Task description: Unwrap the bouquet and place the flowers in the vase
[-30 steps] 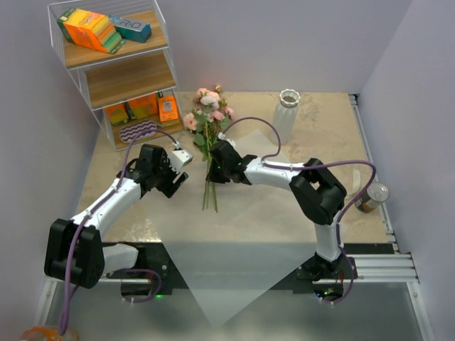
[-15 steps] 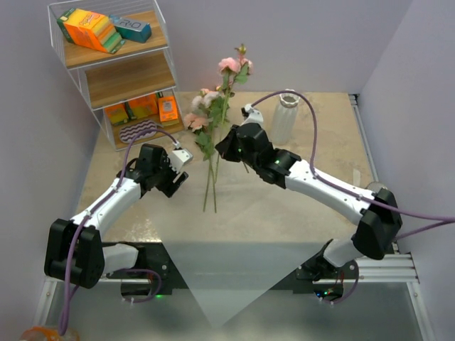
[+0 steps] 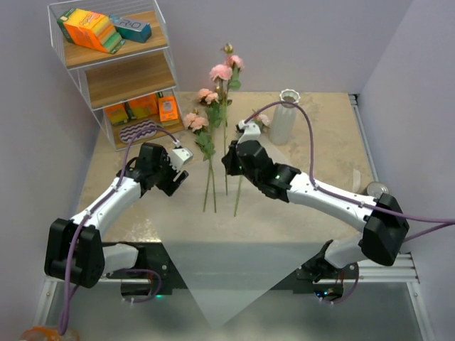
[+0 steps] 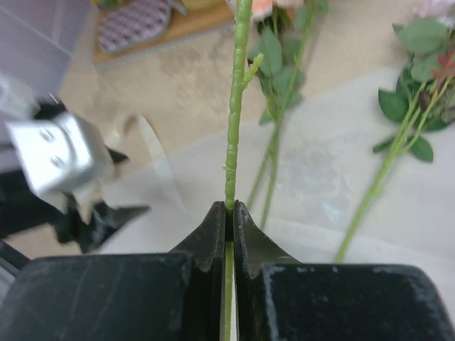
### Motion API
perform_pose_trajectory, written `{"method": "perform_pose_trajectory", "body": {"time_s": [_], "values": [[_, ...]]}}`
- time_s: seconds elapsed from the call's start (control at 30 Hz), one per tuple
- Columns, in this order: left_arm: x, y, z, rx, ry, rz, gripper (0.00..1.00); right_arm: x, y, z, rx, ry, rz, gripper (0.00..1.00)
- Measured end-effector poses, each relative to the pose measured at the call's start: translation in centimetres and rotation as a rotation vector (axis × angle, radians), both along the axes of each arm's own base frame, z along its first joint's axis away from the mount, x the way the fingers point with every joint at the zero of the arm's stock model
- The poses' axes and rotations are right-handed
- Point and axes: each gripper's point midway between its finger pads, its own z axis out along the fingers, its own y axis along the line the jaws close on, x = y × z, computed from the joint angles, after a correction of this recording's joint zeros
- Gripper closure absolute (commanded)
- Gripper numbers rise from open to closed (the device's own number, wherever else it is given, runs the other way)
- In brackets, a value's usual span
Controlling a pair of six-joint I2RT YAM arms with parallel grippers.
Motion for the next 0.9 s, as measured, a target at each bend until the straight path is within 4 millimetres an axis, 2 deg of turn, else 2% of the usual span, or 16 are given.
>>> {"method": "perform_pose_trajectory", "body": {"time_s": [0.03,0.1,0.17,0.23,0.3,0.33,0.47,0.57,0.63,0.77,0.83,0.9], "values": [[0.0,0.0,0.0,0.000,0.000,0.000,0.26,-0.9,-0.2,-2.2,-0.051,0.021,0.013,1.00],[0.0,0.0,0.0,0.000,0.001,0.000,0.26,-2.1,-0.1,-3.9,-0.102,0.030,0.038,1.00],[0.0,0.0,0.0,0.000,0.000,0.000,0.26,-2.6,-0.1,-4.5,-0.142,0.016,0.049,1.00],[0.0,0.0,0.0,-0.001,-0.001,-0.001,0.26,-2.1,-0.4,-3.8,-0.166,-0.021,0.038,1.00],[0.0,-0.1,0.0,-0.003,0.000,-0.002,0.26,-0.8,-0.7,-1.5,-0.173,-0.079,0.012,1.00],[0.0,-0.1,0.0,-0.003,0.000,-0.002,0.26,0.0,-0.8,0.3,-0.168,-0.117,-0.005,1.00],[0.0,-0.1,0.0,-0.003,0.001,-0.002,0.26,3.5,-2.0,9.8,-0.108,-0.316,-0.109,1.00],[0.0,0.0,0.0,-0.002,0.001,-0.002,0.26,5.6,-4.3,16.7,-0.061,-0.478,-0.216,1.00],[0.0,-0.1,0.1,-0.003,-0.001,-0.002,0.26,6.9,-6.5,19.9,-0.056,-0.574,-0.298,1.00],[0.0,-0.1,0.2,-0.003,-0.005,-0.003,0.26,9.6,-11.7,23.6,-0.086,-0.752,-0.476,1.00],[0.1,-0.1,0.2,-0.002,-0.009,-0.006,0.27,11.4,-13.9,24.3,-0.112,-0.809,-0.545,1.00],[0.2,-0.1,0.3,-0.001,-0.015,-0.009,0.27,13.8,-15.5,23.8,-0.144,-0.847,-0.574,1.00]]}}
